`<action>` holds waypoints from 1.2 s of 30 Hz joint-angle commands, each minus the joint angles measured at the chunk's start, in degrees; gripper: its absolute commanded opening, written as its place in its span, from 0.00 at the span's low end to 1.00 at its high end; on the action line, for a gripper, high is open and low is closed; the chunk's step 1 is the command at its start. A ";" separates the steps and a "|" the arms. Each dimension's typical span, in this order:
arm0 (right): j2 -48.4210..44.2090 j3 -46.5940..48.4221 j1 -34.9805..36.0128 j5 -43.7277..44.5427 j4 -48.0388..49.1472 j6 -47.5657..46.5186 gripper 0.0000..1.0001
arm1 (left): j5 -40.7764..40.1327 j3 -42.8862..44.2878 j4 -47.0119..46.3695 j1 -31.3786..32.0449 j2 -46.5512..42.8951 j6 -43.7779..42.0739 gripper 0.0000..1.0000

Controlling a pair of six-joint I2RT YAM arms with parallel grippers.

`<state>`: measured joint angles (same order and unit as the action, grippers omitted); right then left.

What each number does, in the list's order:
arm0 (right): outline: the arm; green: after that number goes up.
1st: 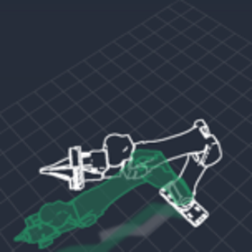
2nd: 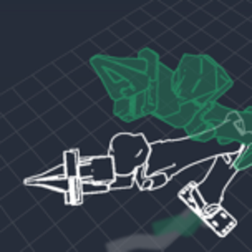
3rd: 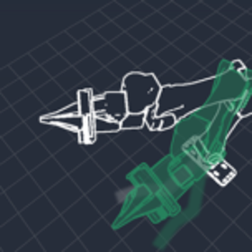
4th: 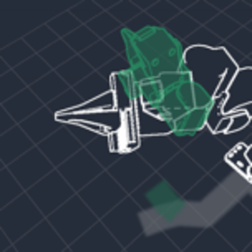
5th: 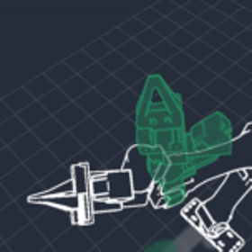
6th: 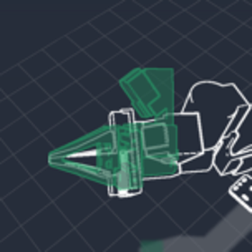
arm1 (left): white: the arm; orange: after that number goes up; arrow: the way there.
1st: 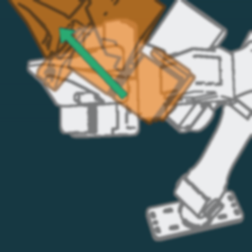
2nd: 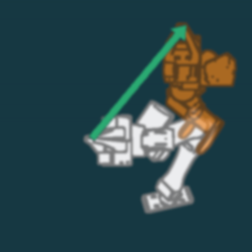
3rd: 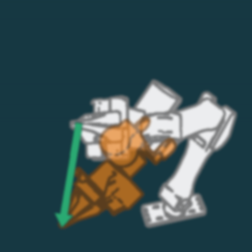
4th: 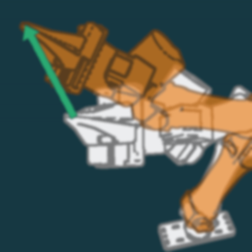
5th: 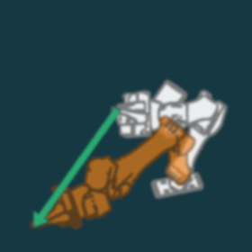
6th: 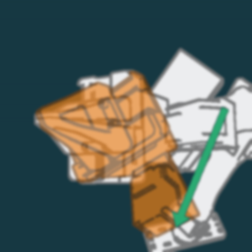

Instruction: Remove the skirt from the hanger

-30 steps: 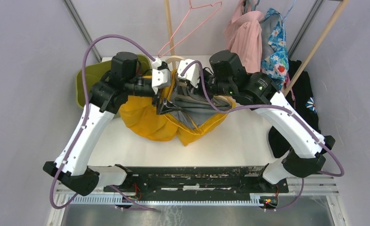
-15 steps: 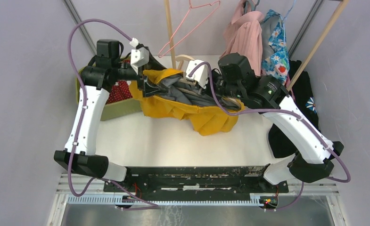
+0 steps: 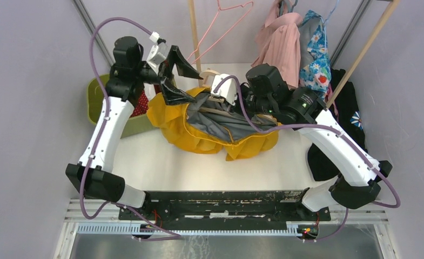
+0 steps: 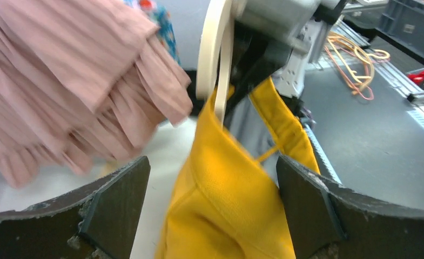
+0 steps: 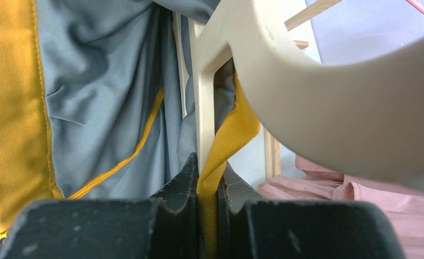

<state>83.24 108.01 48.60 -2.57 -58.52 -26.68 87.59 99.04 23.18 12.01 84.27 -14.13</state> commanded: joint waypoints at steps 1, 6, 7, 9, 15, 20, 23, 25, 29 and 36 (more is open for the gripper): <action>-1.40 3.64 -0.01 -0.07 7.63 -0.42 0.01 | 5.67 -13.67 -31.68 -0.15 -1.20 28.05 0.92; -1.18 3.98 0.00 0.40 7.46 -0.53 0.01 | 3.74 -26.85 -60.09 -0.19 -2.89 47.36 0.90; -1.20 4.09 0.00 0.14 7.44 -0.36 0.01 | 3.14 -27.64 -60.70 -0.18 -2.60 47.53 0.90; -0.99 4.71 0.00 -0.23 7.50 0.07 0.01 | 2.38 -28.01 -60.72 -0.38 -1.28 47.29 0.88; -1.07 5.21 0.00 0.37 7.54 0.15 0.01 | 0.75 -29.94 -57.81 -0.43 -0.01 44.82 0.85; -0.61 5.93 0.00 1.50 8.04 -0.86 0.01 | -0.74 -34.11 -50.30 -0.49 -1.56 38.58 0.78; 0.25 6.96 0.00 1.51 8.20 -1.03 0.01 | -0.93 -35.23 -49.75 -0.47 -1.92 38.48 0.74; 0.77 7.85 0.00 1.52 8.25 -1.09 0.01 | -1.50 -35.46 -49.16 -0.45 -1.74 38.40 0.71; 2.17 10.07 0.00 2.22 8.75 -1.43 0.01 | -1.56 -36.49 -48.40 -0.01 -2.30 38.10 0.70; 6.79 15.58 -0.35 0.35 10.03 0.10 0.01 | -4.04 -35.03 -44.80 -1.27 -0.52 34.51 0.65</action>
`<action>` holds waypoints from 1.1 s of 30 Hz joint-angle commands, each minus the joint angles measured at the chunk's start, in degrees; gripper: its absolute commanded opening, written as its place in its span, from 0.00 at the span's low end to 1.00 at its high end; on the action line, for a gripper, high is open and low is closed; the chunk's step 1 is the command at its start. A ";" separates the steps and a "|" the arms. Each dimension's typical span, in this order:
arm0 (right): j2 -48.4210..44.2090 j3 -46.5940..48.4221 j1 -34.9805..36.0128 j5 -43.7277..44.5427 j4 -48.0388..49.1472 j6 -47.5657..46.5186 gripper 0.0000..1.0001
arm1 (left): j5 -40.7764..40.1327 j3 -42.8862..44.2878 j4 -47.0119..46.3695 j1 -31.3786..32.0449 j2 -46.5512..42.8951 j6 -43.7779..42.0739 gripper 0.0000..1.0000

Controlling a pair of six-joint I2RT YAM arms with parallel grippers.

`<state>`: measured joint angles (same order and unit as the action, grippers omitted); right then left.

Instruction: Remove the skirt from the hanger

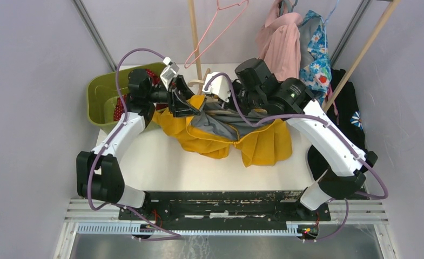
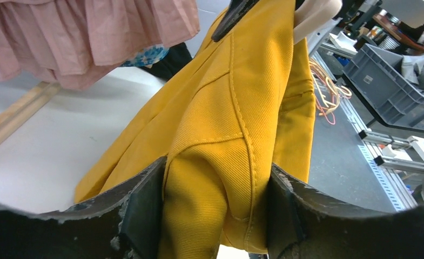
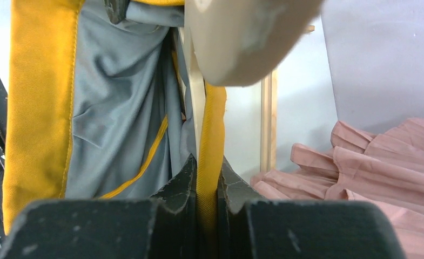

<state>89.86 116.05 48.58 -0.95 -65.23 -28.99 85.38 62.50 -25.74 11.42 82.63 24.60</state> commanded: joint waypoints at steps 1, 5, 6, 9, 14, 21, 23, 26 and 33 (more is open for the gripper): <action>0.51 7.93 -0.33 -1.55 17.22 2.87 0.01 | -2.79 2.97 9.61 -1.06 1.50 -6.56 0.63; 1.88 9.05 -0.32 -0.65 19.30 3.40 0.01 | -28.14 17.59 61.06 3.12 3.25 -53.03 0.58; 2.40 9.76 -0.35 -0.93 19.57 3.57 0.01 | -35.69 18.57 65.11 5.67 3.84 -56.98 0.60; 3.57 11.75 -0.32 -2.37 19.84 4.29 0.01 | -30.53 18.21 65.17 6.73 4.80 -58.80 0.64; 3.97 12.44 -0.32 -3.35 20.02 4.75 0.01 | -27.80 19.43 65.42 6.65 6.40 -58.54 0.77; 2.26 11.76 -0.33 -5.53 20.01 6.18 0.01 | -25.42 16.25 61.15 6.68 8.15 -58.24 0.85; 1.51 10.85 -0.33 -5.55 20.15 6.26 0.01 | -25.36 18.38 61.15 6.84 9.82 -56.48 0.52; 0.67 9.65 -0.35 -5.15 20.18 6.15 0.01 | -26.67 21.67 62.68 7.74 11.30 -55.00 0.03; -1.73 2.82 -0.33 2.46 23.09 7.20 0.06 | -46.33 20.48 57.90 10.97 2.49 -47.15 0.03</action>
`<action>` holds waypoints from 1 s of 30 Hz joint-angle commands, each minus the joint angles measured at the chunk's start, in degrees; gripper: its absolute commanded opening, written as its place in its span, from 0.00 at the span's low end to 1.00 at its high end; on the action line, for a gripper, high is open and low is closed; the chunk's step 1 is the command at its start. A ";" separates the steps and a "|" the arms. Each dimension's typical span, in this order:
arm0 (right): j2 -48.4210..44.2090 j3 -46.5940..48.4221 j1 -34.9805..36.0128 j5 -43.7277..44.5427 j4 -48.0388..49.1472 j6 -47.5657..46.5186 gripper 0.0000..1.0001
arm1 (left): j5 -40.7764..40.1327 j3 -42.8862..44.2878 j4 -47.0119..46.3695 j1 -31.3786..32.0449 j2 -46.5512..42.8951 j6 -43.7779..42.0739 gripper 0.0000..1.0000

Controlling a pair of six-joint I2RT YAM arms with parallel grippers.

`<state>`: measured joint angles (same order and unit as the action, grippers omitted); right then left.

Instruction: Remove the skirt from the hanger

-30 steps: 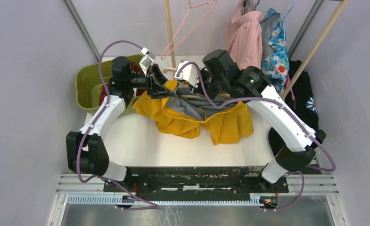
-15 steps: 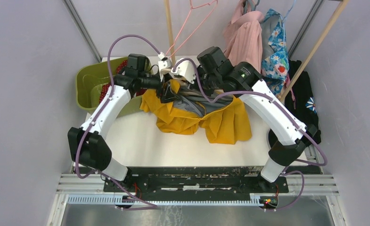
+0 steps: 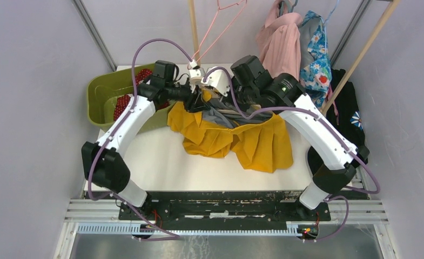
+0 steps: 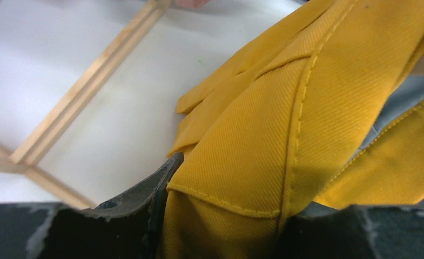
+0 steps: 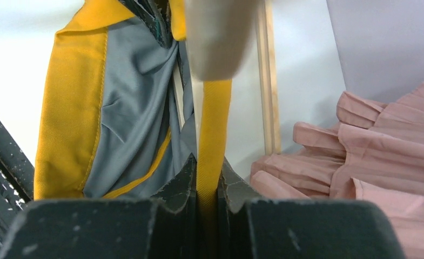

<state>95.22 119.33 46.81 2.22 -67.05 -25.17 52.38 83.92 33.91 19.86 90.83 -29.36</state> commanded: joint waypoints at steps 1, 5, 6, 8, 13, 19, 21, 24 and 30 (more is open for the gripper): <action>-7.49 -1.71 1.46 1.09 25.80 3.70 0.09 | -16.52 -1.76 -2.78 2.54 -7.72 7.12 0.03; -8.02 -4.85 1.49 7.88 28.64 4.70 0.24 | -25.58 -1.55 -2.86 2.43 -13.42 6.81 0.03; -7.77 -5.12 1.45 9.29 28.98 4.57 0.27 | -26.87 -0.77 -1.98 2.45 -13.89 6.55 0.03; -7.45 -5.23 1.45 11.45 29.74 4.52 0.30 | -28.15 0.40 -0.81 2.39 -14.41 6.68 0.03; -7.00 -5.05 1.45 15.57 31.83 4.61 0.42 | -29.01 0.05 -1.59 2.49 -17.29 8.77 0.03; -6.39 -4.55 1.49 17.79 33.37 4.71 0.72 | -30.02 -2.42 -1.90 2.54 -23.28 7.30 0.03; -6.23 -4.54 1.45 17.99 34.35 4.71 0.75 | -29.74 -3.07 -2.10 2.55 -24.25 7.36 0.03; -6.11 -4.20 1.45 18.05 34.50 4.39 0.79 | -29.83 -3.50 -1.86 2.55 -25.22 7.56 0.03; -8.00 -7.80 1.45 21.75 36.52 2.13 0.80 | -33.11 -2.15 0.42 2.41 -26.73 6.51 0.03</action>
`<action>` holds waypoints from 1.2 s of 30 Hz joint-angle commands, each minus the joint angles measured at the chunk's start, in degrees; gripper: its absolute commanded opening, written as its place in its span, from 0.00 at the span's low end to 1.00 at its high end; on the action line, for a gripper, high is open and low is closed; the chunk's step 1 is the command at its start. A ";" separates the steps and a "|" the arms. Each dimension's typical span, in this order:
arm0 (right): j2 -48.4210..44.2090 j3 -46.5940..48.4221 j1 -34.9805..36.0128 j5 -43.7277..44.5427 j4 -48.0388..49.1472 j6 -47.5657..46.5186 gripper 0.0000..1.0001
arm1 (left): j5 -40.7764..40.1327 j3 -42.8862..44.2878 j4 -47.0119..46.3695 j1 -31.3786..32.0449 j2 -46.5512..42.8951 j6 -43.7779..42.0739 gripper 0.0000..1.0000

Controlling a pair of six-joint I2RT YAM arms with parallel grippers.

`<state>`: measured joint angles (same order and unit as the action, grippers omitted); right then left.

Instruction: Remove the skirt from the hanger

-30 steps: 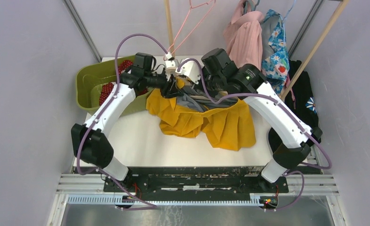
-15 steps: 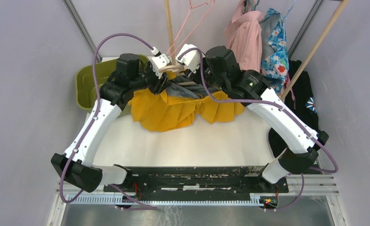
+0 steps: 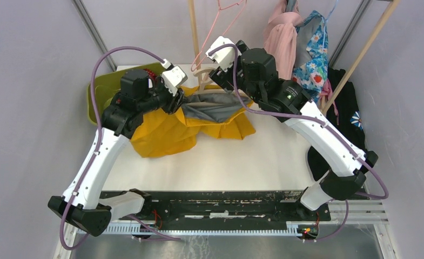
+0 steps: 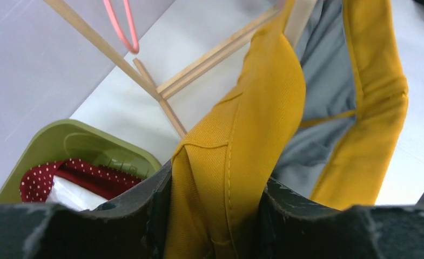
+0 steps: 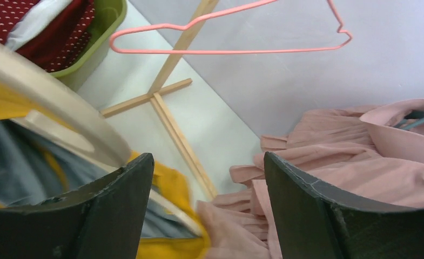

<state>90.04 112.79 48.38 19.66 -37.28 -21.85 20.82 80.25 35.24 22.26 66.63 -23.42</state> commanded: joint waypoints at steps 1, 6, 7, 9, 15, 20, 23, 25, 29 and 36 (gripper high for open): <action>-3.17 -1.92 -0.13 4.68 7.01 -1.48 0.80 | -2.17 1.98 -0.47 0.03 -2.68 0.60 0.03; -4.08 -5.03 -0.13 4.45 6.92 -0.70 0.80 | -2.79 2.57 -0.03 -0.04 -2.75 0.44 0.03; -4.08 -5.26 -0.13 4.24 6.38 -0.36 0.79 | -3.00 2.47 -0.27 -0.07 -2.59 0.66 0.03; -4.31 -5.69 -0.13 2.96 4.52 0.47 0.78 | -3.78 2.98 -0.44 -0.10 -2.03 1.14 0.03; -8.42 -14.41 -0.13 2.73 3.93 2.67 0.77 | -5.61 6.64 -1.00 -0.77 -1.22 1.86 0.03; -11.27 -21.43 -0.26 2.31 6.25 3.53 0.76 | -4.14 10.36 -0.56 -1.30 -0.11 2.06 0.03; -10.57 -22.79 -0.54 2.15 7.92 2.87 0.76 | -2.88 11.52 -0.41 -1.26 0.04 2.32 0.03; -9.62 -22.95 -0.85 2.14 9.66 2.06 0.76 | -2.64 11.66 -0.30 -1.33 -0.19 2.34 0.03; -7.63 -22.32 -1.98 1.36 14.37 1.11 0.74 | -2.34 11.92 0.17 -1.21 -0.85 2.26 0.03; -5.52 -20.33 -2.59 -10.93 14.74 -1.83 0.75 | -1.66 11.83 0.84 -1.28 -1.90 1.73 0.03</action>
<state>84.49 90.26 45.91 17.74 -25.87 -21.47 17.10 88.44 41.41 21.19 67.44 -23.40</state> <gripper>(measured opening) 0.743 0.492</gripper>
